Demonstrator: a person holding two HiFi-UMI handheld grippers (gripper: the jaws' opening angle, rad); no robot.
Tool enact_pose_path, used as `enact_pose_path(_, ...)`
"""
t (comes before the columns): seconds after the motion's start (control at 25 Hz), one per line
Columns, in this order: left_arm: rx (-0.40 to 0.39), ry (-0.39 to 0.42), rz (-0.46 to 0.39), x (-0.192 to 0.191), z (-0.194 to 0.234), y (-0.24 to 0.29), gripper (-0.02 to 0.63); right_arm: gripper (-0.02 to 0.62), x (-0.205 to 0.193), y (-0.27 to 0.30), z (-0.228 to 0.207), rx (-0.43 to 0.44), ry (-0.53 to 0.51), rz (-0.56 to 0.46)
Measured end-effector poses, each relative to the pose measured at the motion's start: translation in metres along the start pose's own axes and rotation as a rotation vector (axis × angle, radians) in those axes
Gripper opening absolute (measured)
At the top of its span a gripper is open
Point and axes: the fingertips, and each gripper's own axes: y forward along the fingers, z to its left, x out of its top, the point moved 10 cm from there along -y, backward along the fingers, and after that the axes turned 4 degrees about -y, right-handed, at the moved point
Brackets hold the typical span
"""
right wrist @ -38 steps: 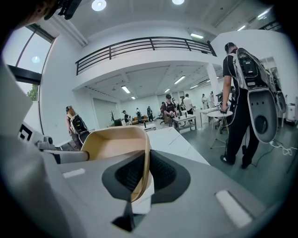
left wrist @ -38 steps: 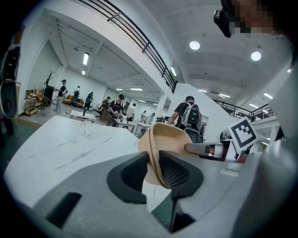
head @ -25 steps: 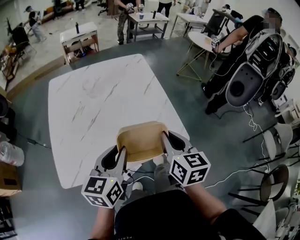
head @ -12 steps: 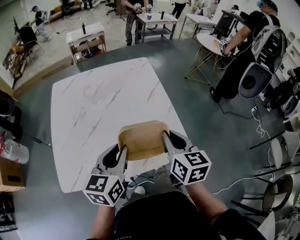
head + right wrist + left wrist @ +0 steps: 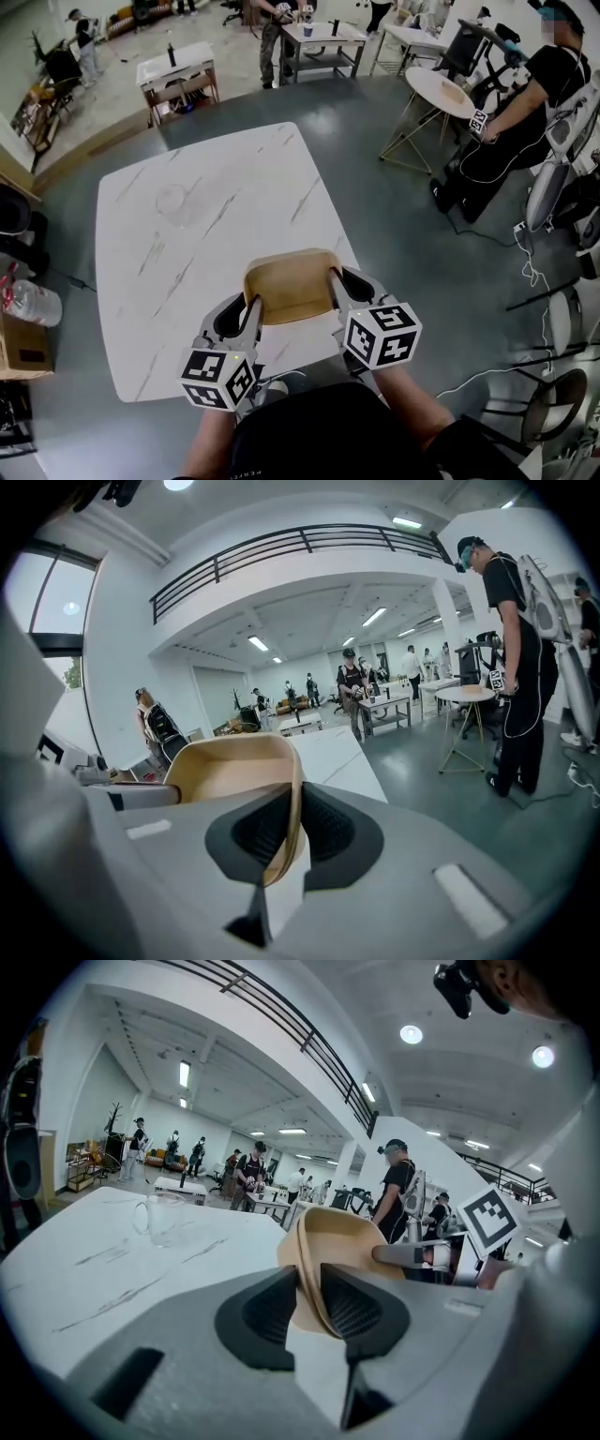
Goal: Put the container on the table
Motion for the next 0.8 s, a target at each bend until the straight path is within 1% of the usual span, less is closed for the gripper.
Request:
enact_pose_path(0.44,0.026,-0.023,0.078,0.003,0.003,0.071,0.078,0.028,0.009,0.038,-0.054,0.000,0.023,0.086)
enact_pose_path(0.8,0.047,-0.022,0.133,0.001,0.010,0.107,0.077,0.028,0.004,0.064,-0.082,0.004,0.048,0.136)
